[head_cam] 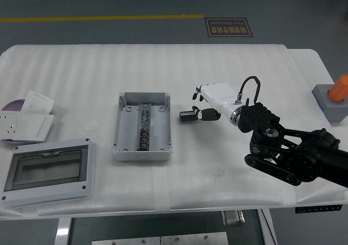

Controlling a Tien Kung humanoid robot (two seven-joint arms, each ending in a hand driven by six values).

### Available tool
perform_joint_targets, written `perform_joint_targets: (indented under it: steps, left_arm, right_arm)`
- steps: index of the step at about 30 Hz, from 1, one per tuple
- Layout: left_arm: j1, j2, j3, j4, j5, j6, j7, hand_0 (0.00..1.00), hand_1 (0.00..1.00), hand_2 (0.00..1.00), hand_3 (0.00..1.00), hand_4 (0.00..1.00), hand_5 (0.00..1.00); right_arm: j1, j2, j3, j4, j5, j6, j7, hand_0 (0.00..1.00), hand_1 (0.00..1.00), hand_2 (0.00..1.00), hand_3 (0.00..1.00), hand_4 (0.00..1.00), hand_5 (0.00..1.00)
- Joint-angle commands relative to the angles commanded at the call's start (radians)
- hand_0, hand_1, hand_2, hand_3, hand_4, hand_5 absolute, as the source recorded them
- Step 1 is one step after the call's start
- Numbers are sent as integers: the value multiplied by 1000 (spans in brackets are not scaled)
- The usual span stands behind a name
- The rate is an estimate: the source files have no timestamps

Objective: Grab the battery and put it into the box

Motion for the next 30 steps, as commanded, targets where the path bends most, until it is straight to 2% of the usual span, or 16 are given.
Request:
perform_joint_targets:
  steps: [3,8,13,14,19,20,30]
  left_arm:
    - [-1,0,0,0,1,-1,1,650,676,590,588,521,631]
    - [2,0,-14,0,15,-4,8,650,675,590,588,520,627]
    - [1,0,-29,0,29,-6,13,650,675,590,588,520,627]
    - [1,0,-31,0,31,-6,13,650,675,590,588,522,627]
    - [1,0,-36,0,37,-8,15,650,675,590,588,522,627]
    - [2,0,-36,0,37,-8,16,649,676,590,587,521,627]
    - [0,-1,-27,0,29,-7,13,649,676,590,587,522,627]
  right_arm:
    - [2,4,-2,-10,2,9,3,429,508,520,652,590,395]
    - [8,16,5,-21,7,61,-8,438,519,523,661,607,417]
    - [12,32,-4,-26,14,75,-14,438,519,523,661,607,417]
    - [12,35,-6,-26,15,75,-15,601,711,777,918,852,607]
    - [10,44,-9,-24,16,75,-17,601,711,777,918,852,607]
    - [10,46,-10,-24,16,75,-17,664,795,938,998,933,651]
    - [14,58,-37,-45,20,67,-18,670,793,930,998,947,663]
